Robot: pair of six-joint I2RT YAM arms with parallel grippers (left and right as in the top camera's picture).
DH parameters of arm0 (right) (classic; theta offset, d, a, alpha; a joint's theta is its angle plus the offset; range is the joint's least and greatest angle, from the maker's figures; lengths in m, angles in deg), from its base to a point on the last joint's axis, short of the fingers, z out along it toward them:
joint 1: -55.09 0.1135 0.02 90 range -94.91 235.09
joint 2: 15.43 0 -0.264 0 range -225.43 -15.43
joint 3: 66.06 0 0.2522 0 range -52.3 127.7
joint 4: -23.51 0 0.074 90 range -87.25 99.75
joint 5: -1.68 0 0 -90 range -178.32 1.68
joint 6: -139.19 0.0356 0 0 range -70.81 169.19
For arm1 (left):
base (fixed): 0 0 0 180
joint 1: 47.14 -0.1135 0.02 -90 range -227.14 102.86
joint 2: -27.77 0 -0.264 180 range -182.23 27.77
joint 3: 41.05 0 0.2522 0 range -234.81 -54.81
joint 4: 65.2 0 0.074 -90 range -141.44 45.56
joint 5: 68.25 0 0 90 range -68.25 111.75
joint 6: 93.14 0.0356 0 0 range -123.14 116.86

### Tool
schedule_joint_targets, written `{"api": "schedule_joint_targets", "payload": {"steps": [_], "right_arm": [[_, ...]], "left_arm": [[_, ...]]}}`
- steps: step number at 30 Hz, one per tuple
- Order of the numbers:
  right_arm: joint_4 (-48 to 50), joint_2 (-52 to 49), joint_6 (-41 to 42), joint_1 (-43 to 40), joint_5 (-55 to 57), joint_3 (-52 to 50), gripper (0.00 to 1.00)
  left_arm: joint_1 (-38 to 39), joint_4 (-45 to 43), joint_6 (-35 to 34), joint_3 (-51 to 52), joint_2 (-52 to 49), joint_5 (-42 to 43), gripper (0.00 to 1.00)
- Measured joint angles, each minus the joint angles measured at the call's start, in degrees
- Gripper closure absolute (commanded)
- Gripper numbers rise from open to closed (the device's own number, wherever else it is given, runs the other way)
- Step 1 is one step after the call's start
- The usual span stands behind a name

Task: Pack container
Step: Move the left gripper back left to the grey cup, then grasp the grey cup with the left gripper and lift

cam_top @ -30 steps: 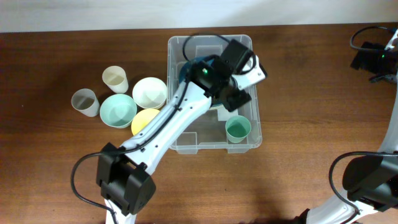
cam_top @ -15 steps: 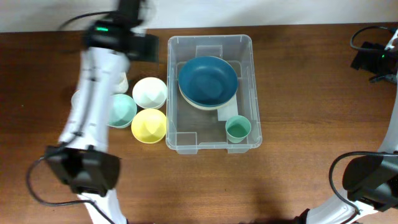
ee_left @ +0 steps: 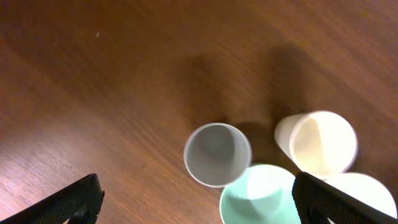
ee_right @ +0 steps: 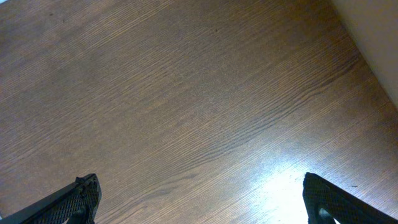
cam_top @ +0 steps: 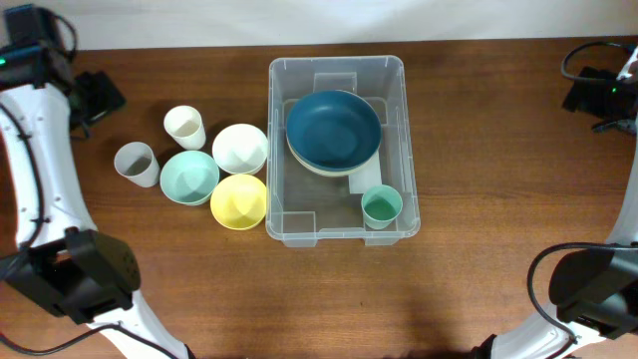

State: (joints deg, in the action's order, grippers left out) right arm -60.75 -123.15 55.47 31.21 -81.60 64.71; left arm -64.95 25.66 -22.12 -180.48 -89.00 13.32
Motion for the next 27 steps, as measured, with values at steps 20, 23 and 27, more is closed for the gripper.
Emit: {"api": "schedule_joint_targets", "payload": {"steps": [20,23,27], "right_arm": [[0.0,0.0,0.0,0.0,0.0,0.0,0.01],[0.0,0.0,0.0,0.0,0.0,0.0,0.01],[0.0,0.0,0.0,0.0,0.0,0.0,0.01]], "left_arm": [[-3.6,-14.9,-2.1,24.4,-0.9,8.7,0.08],[-3.6,-17.4,-2.1,26.5,-0.9,8.7,0.10],[-3.6,-21.3,-2.1,29.7,-0.9,8.7,0.17]]}}
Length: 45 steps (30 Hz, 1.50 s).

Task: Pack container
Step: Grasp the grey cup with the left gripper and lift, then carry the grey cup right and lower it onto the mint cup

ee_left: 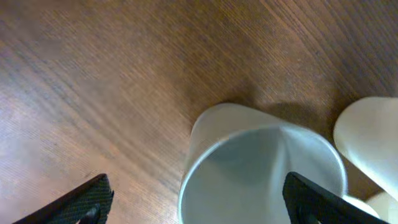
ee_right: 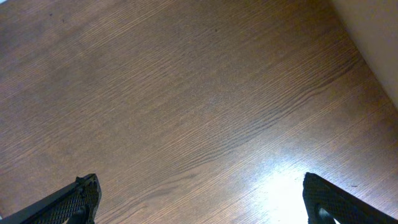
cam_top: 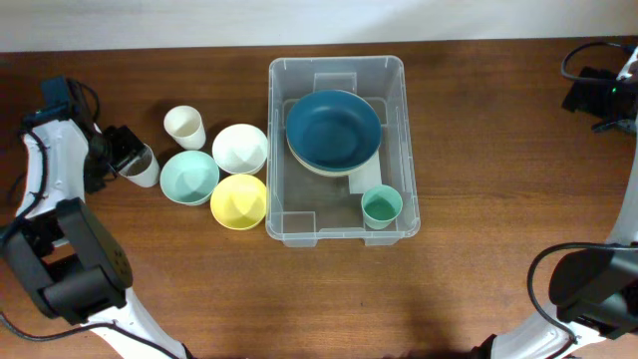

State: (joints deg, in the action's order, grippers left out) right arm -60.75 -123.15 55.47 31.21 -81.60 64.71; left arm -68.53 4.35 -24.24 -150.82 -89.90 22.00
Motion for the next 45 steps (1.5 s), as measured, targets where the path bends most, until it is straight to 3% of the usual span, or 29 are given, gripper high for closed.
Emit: {"api": "schedule_joint_targets", "payload": {"steps": [5,10,11,14,17,19,20,26,35,40,45], "right_arm": [[0.0,0.0,0.0,0.0,0.0,0.0,0.01],[0.0,0.0,0.0,0.0,0.0,0.0,0.01],[0.0,0.0,0.0,0.0,0.0,0.0,0.01],[0.0,0.0,0.0,0.0,0.0,0.0,0.01],[0.0,0.0,0.0,0.0,0.0,0.0,0.01],[0.0,0.0,0.0,0.0,0.0,0.0,0.01],[0.0,0.0,0.0,0.0,0.0,0.0,0.01],[0.0,0.0,0.0,0.0,0.0,0.0,0.01],[0.0,0.0,0.0,0.0,0.0,0.0,0.01],[0.0,0.0,0.0,0.0,0.0,0.0,0.01],[0.0,0.0,0.0,0.0,0.0,0.0,0.01]], "left_arm": [[0.0,-3.0,-0.3,2.8,-0.2,0.0,0.38],[0.0,-3.8,-0.6,3.0,-0.3,0.0,0.45],[0.0,-3.8,-0.6,3.0,-0.3,-0.1,0.56],[0.0,-3.8,-0.7,3.0,-0.8,-0.2,0.73],[0.0,-3.8,-0.8,3.0,-2.0,-0.3,0.75],[0.0,-3.8,-0.8,3.0,-2.8,-0.8,0.96],[-0.1,-3.8,-0.7,3.0,-3.0,-1.0,0.99],[-1.5,1.6,-0.9,-0.7,-3.3,-1.8,0.99],[-0.5,16.1,0.8,-22.3,-3.4,-0.2,0.99],[5.8,17.2,4.6,-26.2,-0.8,5.4,0.99],[17.2,16.6,6.6,-26.4,2.0,9.0,0.99]]}}
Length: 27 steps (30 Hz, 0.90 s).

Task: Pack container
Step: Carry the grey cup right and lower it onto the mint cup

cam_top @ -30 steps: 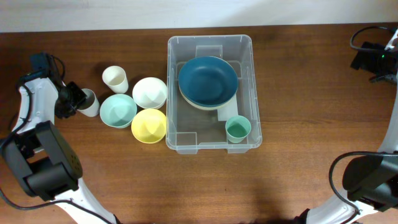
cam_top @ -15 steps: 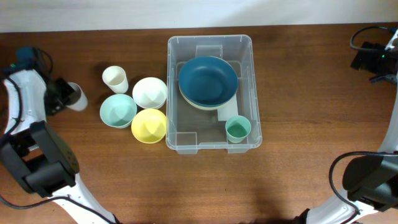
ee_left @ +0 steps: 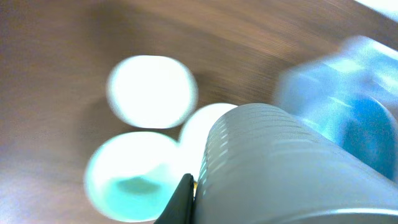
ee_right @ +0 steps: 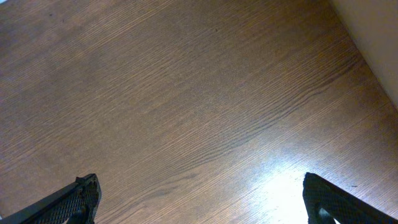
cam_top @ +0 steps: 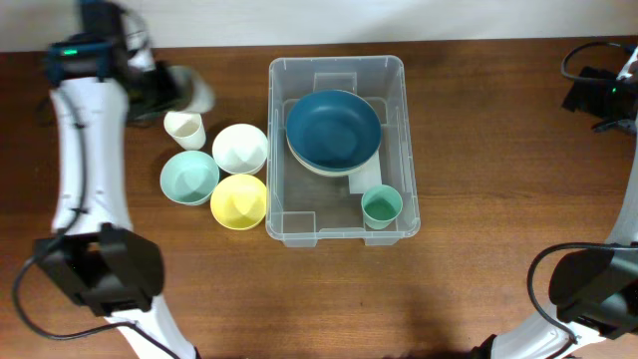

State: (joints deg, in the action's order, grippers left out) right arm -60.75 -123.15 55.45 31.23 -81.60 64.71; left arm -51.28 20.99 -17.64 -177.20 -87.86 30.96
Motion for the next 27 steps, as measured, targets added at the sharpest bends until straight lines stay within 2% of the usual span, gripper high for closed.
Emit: {"api": "schedule_joint_targets", "payload": {"steps": [16,27], "right_arm": [[0.0,0.0,0.0,0.0,0.0,0.0,0.01],[0.0,0.0,0.0,0.0,0.0,0.0,0.01]], "left_arm": [[32.2,-0.7,6.9,-0.2,0.5,1.5,0.99],[42.4,1.8,8.0,-0.2,0.5,-0.1,0.99]]}}
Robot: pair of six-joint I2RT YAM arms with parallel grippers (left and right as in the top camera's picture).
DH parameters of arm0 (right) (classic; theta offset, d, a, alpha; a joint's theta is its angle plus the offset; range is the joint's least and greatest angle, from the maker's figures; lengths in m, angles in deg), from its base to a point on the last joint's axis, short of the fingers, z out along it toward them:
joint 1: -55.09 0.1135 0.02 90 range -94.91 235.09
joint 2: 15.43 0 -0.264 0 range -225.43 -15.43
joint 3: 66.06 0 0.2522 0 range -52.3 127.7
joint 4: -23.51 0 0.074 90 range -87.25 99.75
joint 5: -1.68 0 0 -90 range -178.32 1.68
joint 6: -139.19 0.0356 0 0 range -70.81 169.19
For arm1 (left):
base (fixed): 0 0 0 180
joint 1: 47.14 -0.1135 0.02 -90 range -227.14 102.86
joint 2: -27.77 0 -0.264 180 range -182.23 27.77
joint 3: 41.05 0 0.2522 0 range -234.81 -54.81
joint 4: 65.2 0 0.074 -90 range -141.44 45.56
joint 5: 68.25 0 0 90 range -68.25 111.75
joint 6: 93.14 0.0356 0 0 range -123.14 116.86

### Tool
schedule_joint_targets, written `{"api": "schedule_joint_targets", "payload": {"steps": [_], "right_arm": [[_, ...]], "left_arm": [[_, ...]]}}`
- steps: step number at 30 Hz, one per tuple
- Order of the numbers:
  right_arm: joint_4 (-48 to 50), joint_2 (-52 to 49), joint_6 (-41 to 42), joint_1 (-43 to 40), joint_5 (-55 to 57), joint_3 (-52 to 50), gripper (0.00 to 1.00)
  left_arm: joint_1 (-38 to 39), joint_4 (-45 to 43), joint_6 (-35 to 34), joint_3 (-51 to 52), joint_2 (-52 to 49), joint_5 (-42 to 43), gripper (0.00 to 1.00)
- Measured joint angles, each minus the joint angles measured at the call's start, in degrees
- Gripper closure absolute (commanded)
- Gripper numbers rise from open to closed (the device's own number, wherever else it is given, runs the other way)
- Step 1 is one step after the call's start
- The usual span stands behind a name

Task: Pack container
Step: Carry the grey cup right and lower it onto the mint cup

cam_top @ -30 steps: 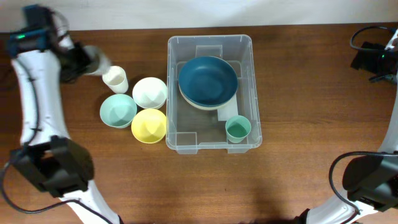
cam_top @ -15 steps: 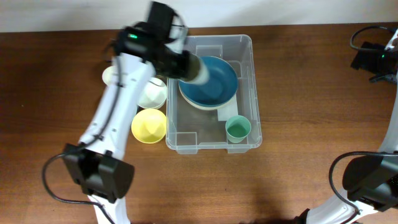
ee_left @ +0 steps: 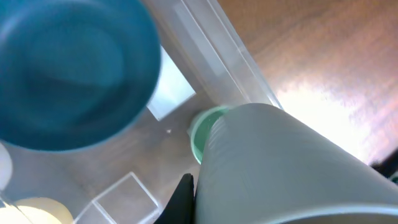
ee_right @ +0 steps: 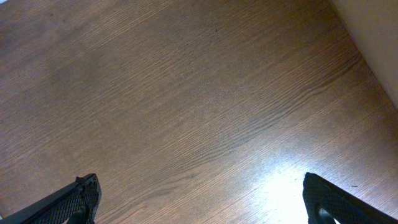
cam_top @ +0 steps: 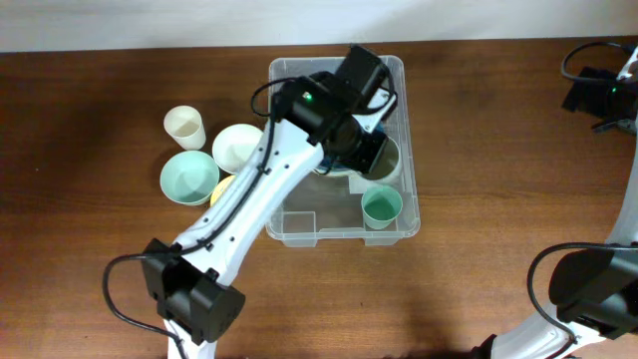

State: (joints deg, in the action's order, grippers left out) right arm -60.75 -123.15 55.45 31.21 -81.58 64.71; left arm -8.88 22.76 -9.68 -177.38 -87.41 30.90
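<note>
The clear plastic container (cam_top: 399,80) holds a dark blue bowl (ee_left: 68,68) on a cream one, and a small green cup (cam_top: 382,206) in its front right corner. My left gripper (cam_top: 371,150) is over the container's right side, shut on a grey cup (ee_left: 280,168) that fills the left wrist view. One dark finger (ee_left: 184,198) shows against the cup's side. The green cup's rim (ee_left: 202,127) shows just beyond the grey cup. My right gripper (ee_right: 199,199) is open over bare wood at the far right.
Left of the container stand a cream cup (cam_top: 184,127), a white bowl (cam_top: 237,147), a mint bowl (cam_top: 187,177) and a yellow bowl (cam_top: 221,186), partly under my left arm. The container's right wall (ee_left: 224,56) runs beside the held cup.
My left gripper has moved with the grey cup from the back left of the table to over the container's right side, above the green cup. The right arm has not moved.
My left gripper was open above the grey cup among the dishes on the left. Then it was low around that cup. Then it held the cup lifted behind the cream cup, and now holds it over the container. The right gripper stayed open throughout.
</note>
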Motion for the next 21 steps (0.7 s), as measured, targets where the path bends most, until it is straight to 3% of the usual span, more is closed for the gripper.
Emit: {"api": "schedule_joint_targets", "payload": {"steps": [21], "right_arm": [[0.0,0.0,0.0,0.0,0.0,0.0,0.01]], "left_arm": [[1.2,-2.9,-1.2,9.9,0.0,-1.0,0.99]]}}
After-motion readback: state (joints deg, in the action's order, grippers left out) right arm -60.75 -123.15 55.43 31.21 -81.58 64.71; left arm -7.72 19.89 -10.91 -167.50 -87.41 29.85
